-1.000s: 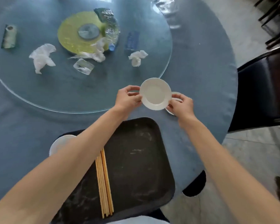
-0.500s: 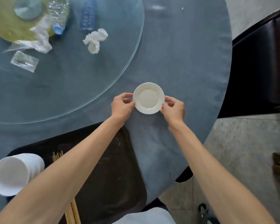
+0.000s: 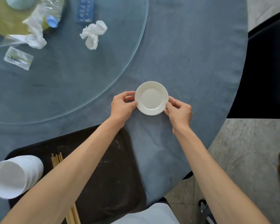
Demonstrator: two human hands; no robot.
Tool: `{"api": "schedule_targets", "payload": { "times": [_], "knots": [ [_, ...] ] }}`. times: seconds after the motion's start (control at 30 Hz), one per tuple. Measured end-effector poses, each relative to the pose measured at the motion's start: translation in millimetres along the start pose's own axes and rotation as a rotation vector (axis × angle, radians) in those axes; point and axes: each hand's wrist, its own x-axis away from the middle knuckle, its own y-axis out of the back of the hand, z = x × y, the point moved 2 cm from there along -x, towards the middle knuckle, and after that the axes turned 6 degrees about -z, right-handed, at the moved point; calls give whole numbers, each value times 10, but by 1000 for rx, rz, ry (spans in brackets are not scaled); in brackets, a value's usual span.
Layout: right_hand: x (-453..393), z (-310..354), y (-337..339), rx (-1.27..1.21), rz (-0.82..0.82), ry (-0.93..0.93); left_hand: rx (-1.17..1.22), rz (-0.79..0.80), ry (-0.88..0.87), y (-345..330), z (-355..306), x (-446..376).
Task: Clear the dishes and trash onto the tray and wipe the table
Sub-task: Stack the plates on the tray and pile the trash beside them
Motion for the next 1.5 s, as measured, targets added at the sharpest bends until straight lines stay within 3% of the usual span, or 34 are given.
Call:
{"api": "schedule_targets", "payload": {
  "times": [0.13, 0.33, 0.67, 0.97, 1.23, 1.5],
  "knots": [
    [-21, 13, 16, 3, -27, -13, -8, 34, 33, 13, -38, -16],
    [122, 115, 68, -82, 99, -12, 66, 80, 44, 198, -132, 123],
    [1196, 317, 45, -134, 416, 109, 193, -11, -99, 1379, -56, 1306],
    [2511, 104, -262, 7, 708, 123, 320, -213, -107, 2508, 761, 2452],
    [3400, -428, -878, 323, 871, 211, 412, -465, -19, 3236, 1791, 3057],
    [3837, -1285, -1619, 696, 806, 208, 364, -696, 263, 3454, 2816, 2962]
  ]
}}
